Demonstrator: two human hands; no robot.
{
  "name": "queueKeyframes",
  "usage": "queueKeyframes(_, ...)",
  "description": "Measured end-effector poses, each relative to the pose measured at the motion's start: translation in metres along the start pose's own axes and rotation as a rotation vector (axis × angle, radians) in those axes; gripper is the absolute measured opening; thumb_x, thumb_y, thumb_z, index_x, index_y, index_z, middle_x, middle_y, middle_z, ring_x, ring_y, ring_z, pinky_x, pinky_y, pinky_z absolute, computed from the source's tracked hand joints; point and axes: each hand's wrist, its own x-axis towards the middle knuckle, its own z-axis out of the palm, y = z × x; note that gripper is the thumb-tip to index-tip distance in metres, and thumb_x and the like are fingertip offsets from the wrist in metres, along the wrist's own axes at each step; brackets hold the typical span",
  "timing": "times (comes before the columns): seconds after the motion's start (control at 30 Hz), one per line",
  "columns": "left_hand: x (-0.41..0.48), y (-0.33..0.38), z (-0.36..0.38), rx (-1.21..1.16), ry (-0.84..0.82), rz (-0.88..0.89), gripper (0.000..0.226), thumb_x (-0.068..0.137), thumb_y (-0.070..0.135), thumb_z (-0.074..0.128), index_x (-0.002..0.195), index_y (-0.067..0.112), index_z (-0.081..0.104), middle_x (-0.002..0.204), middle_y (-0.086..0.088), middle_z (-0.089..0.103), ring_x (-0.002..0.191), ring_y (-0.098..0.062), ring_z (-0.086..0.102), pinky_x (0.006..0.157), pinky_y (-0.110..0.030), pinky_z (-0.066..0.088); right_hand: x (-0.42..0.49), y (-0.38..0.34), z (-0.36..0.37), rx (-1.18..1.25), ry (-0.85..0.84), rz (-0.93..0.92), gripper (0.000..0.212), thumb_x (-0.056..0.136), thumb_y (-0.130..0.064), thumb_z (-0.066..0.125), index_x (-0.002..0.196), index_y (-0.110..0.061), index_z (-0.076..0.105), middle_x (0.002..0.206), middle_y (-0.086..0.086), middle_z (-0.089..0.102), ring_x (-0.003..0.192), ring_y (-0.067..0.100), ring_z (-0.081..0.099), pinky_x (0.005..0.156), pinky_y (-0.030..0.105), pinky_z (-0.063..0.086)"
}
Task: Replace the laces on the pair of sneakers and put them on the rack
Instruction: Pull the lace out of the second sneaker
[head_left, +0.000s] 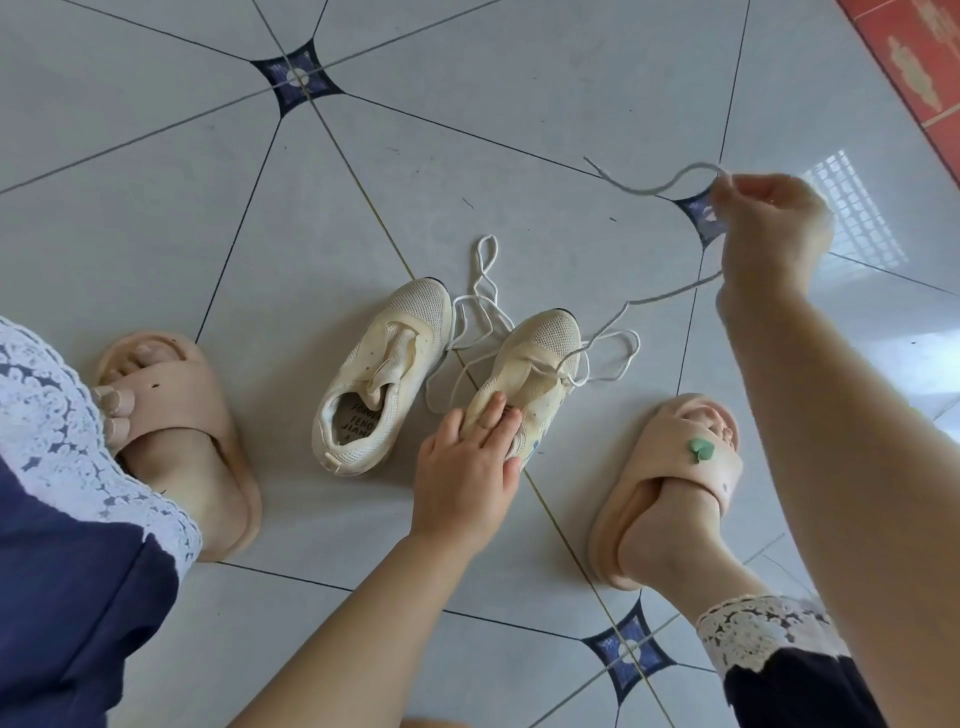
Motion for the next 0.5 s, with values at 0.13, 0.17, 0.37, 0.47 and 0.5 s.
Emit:
queueKeyframes(0.13,0.0,-0.001,0.001,-0.02,-0.079,-0.027,0.045,0.086,0.028,0.055,0.131,0.023,0.05,0.143,0.008,0.041,0.115,-0.028,0.046,0.089,-0.039,0.041,-0.019,0.007,0.01,-0.064,-0.419,-0.103,0.035,0.077,-0.022,0.073,0.106,-0.035,0.06,0.095,-0.017,0.064,0.089,0.001,0.057,0.081,0.02,0.044)
queueKeyframes(0.17,0.001,-0.001,0.003,-0.014,-0.096,-0.035,0.046,0.088,0.03,0.051,0.134,0.025,0.046,0.146,0.01,0.036,0.118,-0.026,0.042,0.091,-0.037,0.039,-0.028,0.017,0.013,-0.119,-0.472,-0.098,0.046,0.079,-0.02,0.072,0.118,-0.036,0.054,0.111,-0.011,0.06,0.101,0.007,0.055,0.087,0.022,0.043)
queueKeyframes(0.37,0.001,0.0,0.003,0.023,-0.1,-0.024,0.045,0.09,0.032,0.046,0.134,0.026,0.045,0.146,0.012,0.035,0.116,-0.026,0.041,0.089,-0.036,0.039,-0.079,0.086,0.011,-0.564,-0.547,-0.084,0.015,0.084,-0.019,0.063,0.097,-0.019,0.07,0.097,-0.001,0.07,0.094,0.019,0.063,0.067,0.02,0.036)
queueKeyframes(0.47,0.0,0.001,0.002,-0.012,-0.08,-0.035,0.045,0.088,0.03,0.051,0.132,0.025,0.048,0.144,0.011,0.039,0.116,-0.028,0.043,0.087,-0.037,0.041,-0.093,0.1,0.01,-0.562,-0.574,-0.038,0.016,0.089,-0.025,0.057,0.099,-0.019,0.067,0.091,-0.002,0.071,0.084,0.016,0.061,0.059,0.02,0.035)
queueKeyframes(0.5,0.0,0.001,0.002,-0.015,-0.079,-0.031,0.045,0.088,0.03,0.052,0.132,0.025,0.049,0.144,0.011,0.039,0.115,-0.028,0.043,0.087,-0.037,0.041,-0.094,0.101,0.011,-0.564,-0.587,-0.019,0.016,0.09,-0.028,0.055,0.097,-0.018,0.065,0.084,-0.002,0.07,0.077,0.015,0.06,0.055,0.021,0.035)
